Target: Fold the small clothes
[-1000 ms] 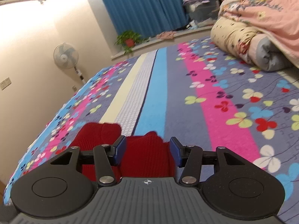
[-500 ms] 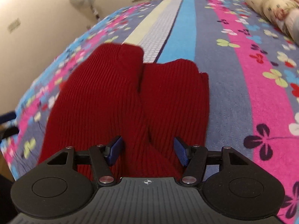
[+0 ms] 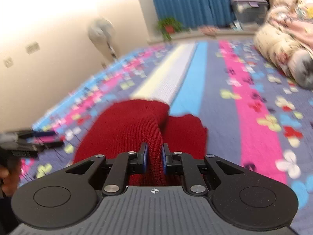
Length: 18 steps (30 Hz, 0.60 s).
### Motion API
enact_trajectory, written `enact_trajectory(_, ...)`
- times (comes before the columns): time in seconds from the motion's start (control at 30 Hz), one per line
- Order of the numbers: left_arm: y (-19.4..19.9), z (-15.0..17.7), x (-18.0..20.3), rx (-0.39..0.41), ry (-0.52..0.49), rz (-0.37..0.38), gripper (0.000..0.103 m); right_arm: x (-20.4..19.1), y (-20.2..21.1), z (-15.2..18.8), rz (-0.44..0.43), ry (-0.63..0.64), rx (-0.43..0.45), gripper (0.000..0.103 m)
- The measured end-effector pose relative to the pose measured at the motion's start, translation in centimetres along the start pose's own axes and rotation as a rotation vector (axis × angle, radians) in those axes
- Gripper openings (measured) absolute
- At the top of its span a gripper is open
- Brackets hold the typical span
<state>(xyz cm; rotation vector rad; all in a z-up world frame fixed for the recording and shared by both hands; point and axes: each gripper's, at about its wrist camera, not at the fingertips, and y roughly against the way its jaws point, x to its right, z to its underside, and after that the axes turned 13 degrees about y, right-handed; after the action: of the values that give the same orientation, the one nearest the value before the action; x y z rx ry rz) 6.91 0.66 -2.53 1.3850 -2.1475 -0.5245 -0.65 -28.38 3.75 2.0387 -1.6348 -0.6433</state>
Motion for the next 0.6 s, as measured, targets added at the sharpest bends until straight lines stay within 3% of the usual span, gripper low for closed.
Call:
enact_trajectory(0.07, -0.9, -0.4, -0.4, -0.021, 0.035, 0.011, 0.083, 1.1, -2.8, 1.7, -0.032, -0.055, -0.179, 0.014)
enact_trajectory(0.13, -2.2, -0.9, -0.9, -0.061, 0.081, 0.023, 0.083, 1.4, -4.7, 3.0, -0.046, -0.073, -0.269, 0.015)
enact_trajectory(0.23, -3.8, -1.4, -1.6, -0.102, 0.144, 0.038, 0.084, 1.6, -3.5, 1.7, -0.048, -0.088, -0.181, 0.028)
enact_trajectory(0.3, -5.2, -1.8, -2.5, -0.145, 0.211, 0.065, 0.085, 2.3, -2.3, 1.0, -0.012, -0.135, -0.077, 0.072)
enact_trajectory(0.33, -5.9, -1.9, -2.8, -0.163, 0.239, 0.075, 0.085, 2.6, -1.8, 0.9, 0.028, -0.161, -0.021, 0.079)
enact_trajectory(0.4, -7.6, -2.1, -3.7, -0.204, 0.291, 0.090, 0.090, 3.1, -2.3, 0.8, 0.055, -0.187, 0.000, 0.080)
enact_trajectory(0.43, -8.3, -2.2, -4.1, -0.213, 0.321, 0.097, 0.099, 3.2, -3.2, 1.0, 0.033, -0.196, -0.022, 0.080)
enact_trajectory(0.53, -10.3, -2.3, -5.5, -0.231, 0.413, 0.107, 0.102, 3.1, -6.7, 2.1, -0.002, -0.206, -0.161, 0.079)
enact_trajectory(0.6, -11.7, -2.3, -6.2, -0.254, 0.479, 0.136, 0.103, 3.3, -8.5, 3.0, -0.010, -0.216, -0.232, 0.087)
